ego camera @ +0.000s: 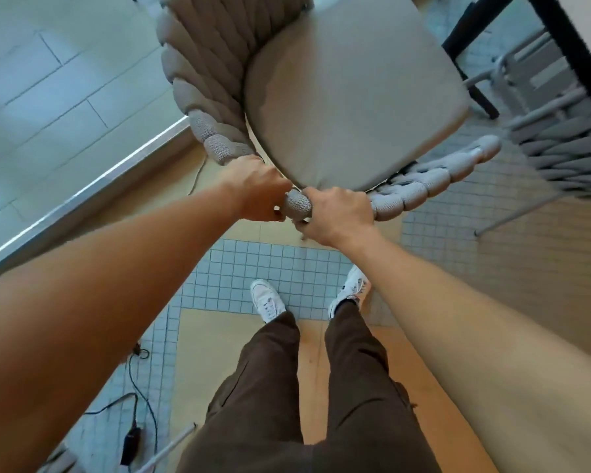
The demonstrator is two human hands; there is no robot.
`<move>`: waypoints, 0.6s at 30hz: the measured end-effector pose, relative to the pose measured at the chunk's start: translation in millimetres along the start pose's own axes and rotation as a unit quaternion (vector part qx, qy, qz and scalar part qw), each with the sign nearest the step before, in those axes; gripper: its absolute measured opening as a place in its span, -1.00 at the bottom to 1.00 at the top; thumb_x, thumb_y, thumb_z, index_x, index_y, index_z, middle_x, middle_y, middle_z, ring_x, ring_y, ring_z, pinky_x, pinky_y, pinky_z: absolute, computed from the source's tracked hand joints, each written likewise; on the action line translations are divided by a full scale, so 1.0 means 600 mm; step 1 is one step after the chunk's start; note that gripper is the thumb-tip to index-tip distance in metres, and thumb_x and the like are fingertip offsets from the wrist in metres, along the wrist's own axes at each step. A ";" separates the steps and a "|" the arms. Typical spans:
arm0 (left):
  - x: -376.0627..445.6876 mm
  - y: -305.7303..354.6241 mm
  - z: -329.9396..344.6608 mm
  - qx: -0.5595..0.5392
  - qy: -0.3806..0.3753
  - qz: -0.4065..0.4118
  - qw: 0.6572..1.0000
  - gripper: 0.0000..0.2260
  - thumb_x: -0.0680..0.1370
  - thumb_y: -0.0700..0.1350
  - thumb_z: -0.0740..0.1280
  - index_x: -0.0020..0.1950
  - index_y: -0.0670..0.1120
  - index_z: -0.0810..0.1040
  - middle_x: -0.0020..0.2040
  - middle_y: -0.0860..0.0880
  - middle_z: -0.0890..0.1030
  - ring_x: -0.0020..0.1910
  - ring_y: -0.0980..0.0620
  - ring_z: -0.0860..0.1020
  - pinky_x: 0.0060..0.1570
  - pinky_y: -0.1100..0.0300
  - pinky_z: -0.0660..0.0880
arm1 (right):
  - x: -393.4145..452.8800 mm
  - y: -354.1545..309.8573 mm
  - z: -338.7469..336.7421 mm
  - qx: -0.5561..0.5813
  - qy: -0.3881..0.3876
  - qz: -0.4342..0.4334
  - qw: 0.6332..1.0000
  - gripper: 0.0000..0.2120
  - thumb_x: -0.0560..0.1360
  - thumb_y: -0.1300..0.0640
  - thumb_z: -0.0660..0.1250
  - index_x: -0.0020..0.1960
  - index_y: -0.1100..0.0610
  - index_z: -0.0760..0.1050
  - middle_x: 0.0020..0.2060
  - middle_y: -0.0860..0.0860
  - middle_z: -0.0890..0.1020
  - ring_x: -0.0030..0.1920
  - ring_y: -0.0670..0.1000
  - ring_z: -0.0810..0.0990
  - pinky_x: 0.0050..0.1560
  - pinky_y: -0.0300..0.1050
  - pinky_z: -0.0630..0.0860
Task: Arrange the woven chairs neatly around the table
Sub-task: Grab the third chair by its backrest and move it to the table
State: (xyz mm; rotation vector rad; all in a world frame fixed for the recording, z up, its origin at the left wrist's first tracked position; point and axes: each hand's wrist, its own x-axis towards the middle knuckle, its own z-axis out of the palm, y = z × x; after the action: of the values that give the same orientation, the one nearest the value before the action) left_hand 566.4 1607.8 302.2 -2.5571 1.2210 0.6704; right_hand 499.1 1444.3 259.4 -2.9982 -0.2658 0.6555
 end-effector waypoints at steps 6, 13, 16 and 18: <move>0.006 0.015 -0.007 -0.002 -0.004 -0.017 1.000 -0.57 0.48 0.32 0.33 0.11 0.02 0.64 0.02 -0.03 0.70 -0.02 -0.15 0.68 -0.06 -0.03 0.63 | -0.008 0.034 -0.006 -0.007 0.001 -0.044 0.999 -0.52 0.50 -0.36 0.25 0.29 -0.12 0.52 0.01 0.09 0.70 0.01 0.26 0.66 -0.12 0.02 0.45; 0.042 0.048 -0.006 0.002 -0.001 0.037 0.999 -0.56 0.53 0.32 0.25 0.12 0.01 0.63 0.04 0.02 0.69 -0.04 -0.12 0.68 -0.15 0.04 0.59 | -0.031 0.087 0.002 -0.019 0.015 -0.055 0.998 -0.48 0.50 -0.44 0.15 0.29 -0.16 0.50 0.02 0.00 0.71 0.00 0.20 0.68 -0.09 0.04 0.49; 0.059 0.038 -0.015 0.015 -0.008 0.048 0.999 -0.56 0.53 0.32 0.25 0.13 0.01 0.62 0.06 0.02 0.69 -0.03 -0.13 0.68 -0.15 0.05 0.58 | -0.016 0.097 -0.005 -0.016 0.025 -0.066 0.997 -0.47 0.49 -0.46 0.15 0.29 -0.16 0.50 0.01 -0.01 0.71 -0.02 0.20 0.68 -0.14 0.01 0.44; 0.073 0.032 -0.025 0.005 -0.005 0.035 0.999 -0.56 0.51 0.34 0.27 0.12 0.03 0.62 0.06 0.02 0.69 -0.02 -0.13 0.68 -0.17 0.05 0.56 | 0.000 0.109 -0.011 -0.008 0.029 -0.063 0.998 -0.47 0.49 -0.45 0.16 0.28 -0.17 0.50 0.01 -0.01 0.71 -0.02 0.21 0.68 -0.15 0.01 0.42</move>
State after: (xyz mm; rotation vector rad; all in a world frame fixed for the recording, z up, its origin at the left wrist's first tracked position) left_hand 580.0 1560.6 293.6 -2.5096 1.3123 0.6901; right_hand 511.7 1380.0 259.3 -2.9796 -0.4547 0.5573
